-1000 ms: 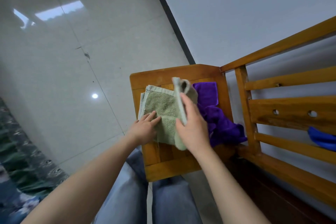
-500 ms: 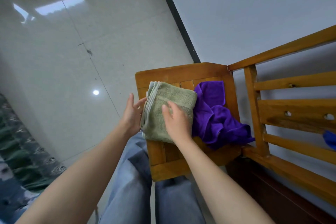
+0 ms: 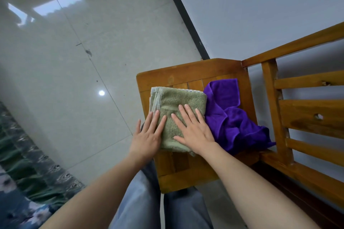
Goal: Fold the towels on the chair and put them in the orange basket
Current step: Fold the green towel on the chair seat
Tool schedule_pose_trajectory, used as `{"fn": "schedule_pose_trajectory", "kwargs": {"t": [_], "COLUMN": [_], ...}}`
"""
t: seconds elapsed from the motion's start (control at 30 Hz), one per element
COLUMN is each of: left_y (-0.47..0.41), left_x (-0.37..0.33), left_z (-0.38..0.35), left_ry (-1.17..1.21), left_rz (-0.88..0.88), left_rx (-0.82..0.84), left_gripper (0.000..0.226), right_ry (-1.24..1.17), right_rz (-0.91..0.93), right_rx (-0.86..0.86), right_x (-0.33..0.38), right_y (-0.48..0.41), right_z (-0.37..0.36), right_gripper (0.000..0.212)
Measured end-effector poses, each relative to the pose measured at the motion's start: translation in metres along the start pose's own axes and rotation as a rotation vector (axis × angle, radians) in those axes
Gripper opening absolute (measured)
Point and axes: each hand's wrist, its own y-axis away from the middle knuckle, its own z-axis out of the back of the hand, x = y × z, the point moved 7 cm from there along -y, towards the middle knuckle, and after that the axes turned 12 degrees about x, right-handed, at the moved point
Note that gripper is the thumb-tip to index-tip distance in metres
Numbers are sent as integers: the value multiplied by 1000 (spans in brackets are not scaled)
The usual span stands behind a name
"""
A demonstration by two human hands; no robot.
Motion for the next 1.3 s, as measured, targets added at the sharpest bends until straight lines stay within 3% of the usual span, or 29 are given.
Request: {"fn": "schedule_pose_trajectory", "kwargs": {"t": [0.1,0.2,0.33,0.5,0.63,0.73,0.8,0.9,1.0,1.3], "left_y": [-6,7,36,33,15,13,16,25,33,66], "left_x": [3,-1,-9,-14,-11,-11,-12,-13,-17,-44], "left_z": [4,18,13,-21,-12,-4,6,36,86,262], "left_ry": [-39,-18,-98,-143,-80,-52,-64,-125,-160,-204], "left_rz": [41,23,-176,-173,-121,-163,-226,-293,-268,-277], "left_rx": [52,-66,-299,-270,-269,-222,-139,-41,-50,-337], "left_gripper": [63,61,56,77,56,41,54,77,80,75], "right_ry": [3,-27,0,68,101,104,91,41,-49,-21], "right_rz": [27,-12,111,87,52,52,38,11,-18,45], "right_rx": [95,-106,-491,-553,-657,-583,-492,-404,-507,-812], "right_x": [0,3,21,24,27,27,26,25,13,-51], "right_y": [-4,18,63,65,54,48,48,55,75,149], "right_z": [3,19,11,-28,-20,-21,-21,-7,42,201], "right_gripper": [77,74,42,32,17,26,32,29,21,19]}}
